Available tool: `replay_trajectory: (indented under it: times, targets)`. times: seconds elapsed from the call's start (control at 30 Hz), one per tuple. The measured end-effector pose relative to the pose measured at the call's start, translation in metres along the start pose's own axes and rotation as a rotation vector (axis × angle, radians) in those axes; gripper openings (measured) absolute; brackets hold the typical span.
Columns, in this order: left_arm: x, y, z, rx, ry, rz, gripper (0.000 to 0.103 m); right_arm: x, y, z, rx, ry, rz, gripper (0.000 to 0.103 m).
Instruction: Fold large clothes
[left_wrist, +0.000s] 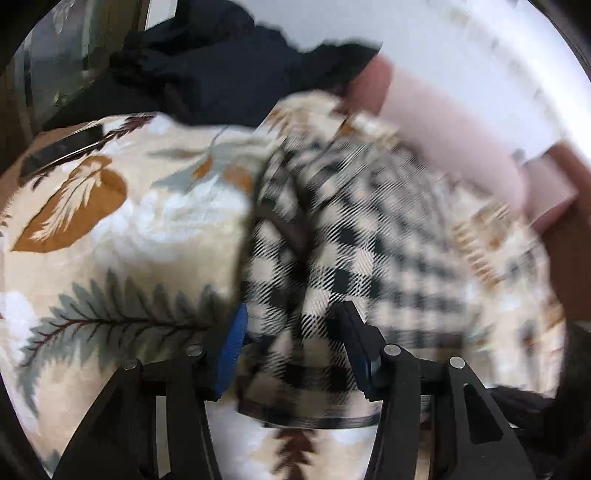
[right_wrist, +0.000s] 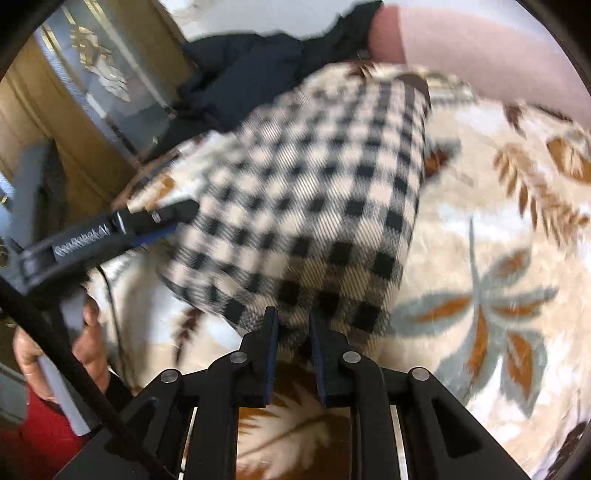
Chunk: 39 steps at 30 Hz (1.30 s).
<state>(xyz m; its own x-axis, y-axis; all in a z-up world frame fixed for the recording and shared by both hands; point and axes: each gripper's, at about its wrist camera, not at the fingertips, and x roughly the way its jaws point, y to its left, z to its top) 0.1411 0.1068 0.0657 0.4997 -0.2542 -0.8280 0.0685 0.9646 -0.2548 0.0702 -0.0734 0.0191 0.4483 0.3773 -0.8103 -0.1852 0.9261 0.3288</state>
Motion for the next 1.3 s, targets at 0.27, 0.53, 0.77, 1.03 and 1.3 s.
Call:
replay_trajectory:
  times: [0.27, 0.53, 0.77, 1.03, 1.3]
  targets:
    - [-0.018, 0.026, -0.001, -0.097, -0.055, -0.045, 0.046, -0.041, -0.014, -0.002, 0.042, -0.071, 0.033, 0.043]
    - [-0.015, 0.041, 0.019, -0.149, -0.08, -0.068, 0.055, -0.059, -0.063, 0.014, 0.175, -0.164, 0.029, 0.065]
    - [0.022, 0.023, 0.032, -0.092, -0.035, -0.105, 0.06, -0.034, -0.1, 0.034, 0.343, -0.151, 0.114, 0.067]
    - [0.043, 0.044, 0.041, -0.231, 0.047, -0.257, 0.067, 0.012, -0.099, 0.067, 0.364, -0.096, 0.171, 0.076]
    - [0.034, 0.039, 0.038, -0.183, 0.019, -0.309, 0.068, 0.048, -0.1, 0.093, 0.393, -0.095, 0.237, 0.089]
